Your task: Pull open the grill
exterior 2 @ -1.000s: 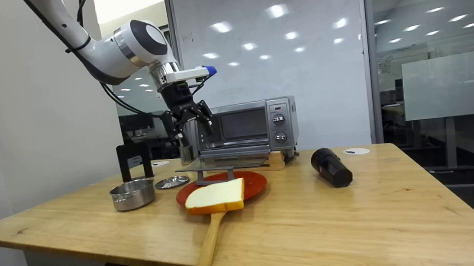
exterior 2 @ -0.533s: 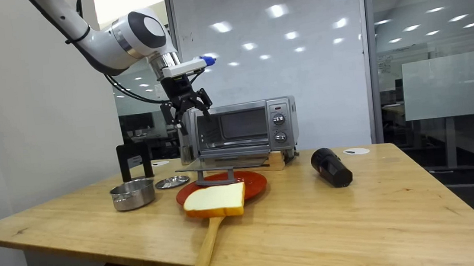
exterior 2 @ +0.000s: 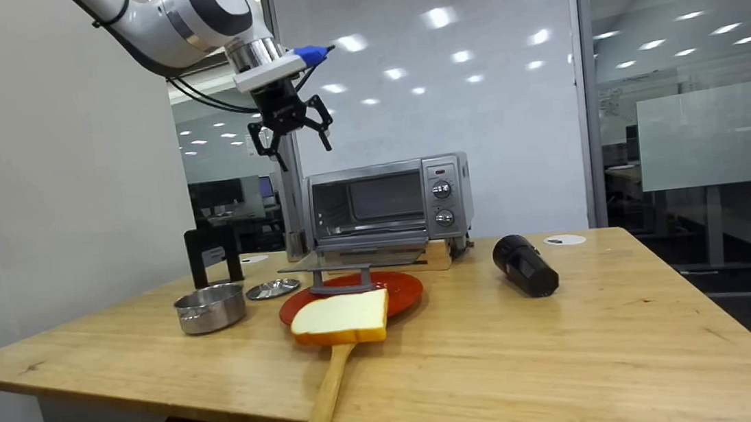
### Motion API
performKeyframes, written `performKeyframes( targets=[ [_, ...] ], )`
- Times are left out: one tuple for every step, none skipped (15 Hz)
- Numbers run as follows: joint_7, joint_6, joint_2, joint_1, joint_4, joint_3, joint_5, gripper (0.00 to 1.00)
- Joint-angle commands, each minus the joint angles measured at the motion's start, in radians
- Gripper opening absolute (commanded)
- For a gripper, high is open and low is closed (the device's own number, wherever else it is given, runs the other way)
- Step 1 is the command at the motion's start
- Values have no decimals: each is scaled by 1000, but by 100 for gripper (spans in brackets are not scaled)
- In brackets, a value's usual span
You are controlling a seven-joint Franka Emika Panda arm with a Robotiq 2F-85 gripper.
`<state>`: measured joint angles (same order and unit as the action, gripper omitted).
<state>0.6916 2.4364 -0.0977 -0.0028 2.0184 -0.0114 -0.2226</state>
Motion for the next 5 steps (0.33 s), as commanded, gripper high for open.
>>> performKeyframes(
  targets=[
    [-201,-47,42,8,-28,3,-24,100],
    [-253,-51,50,8,-31,2,-32,100],
    [-170,-16,32,0,-22,-1,-11,100],
    [-185,-18,40,0,-24,-1,-12,100],
    [-185,-18,40,1,-23,-1,-12,100]
  ],
)
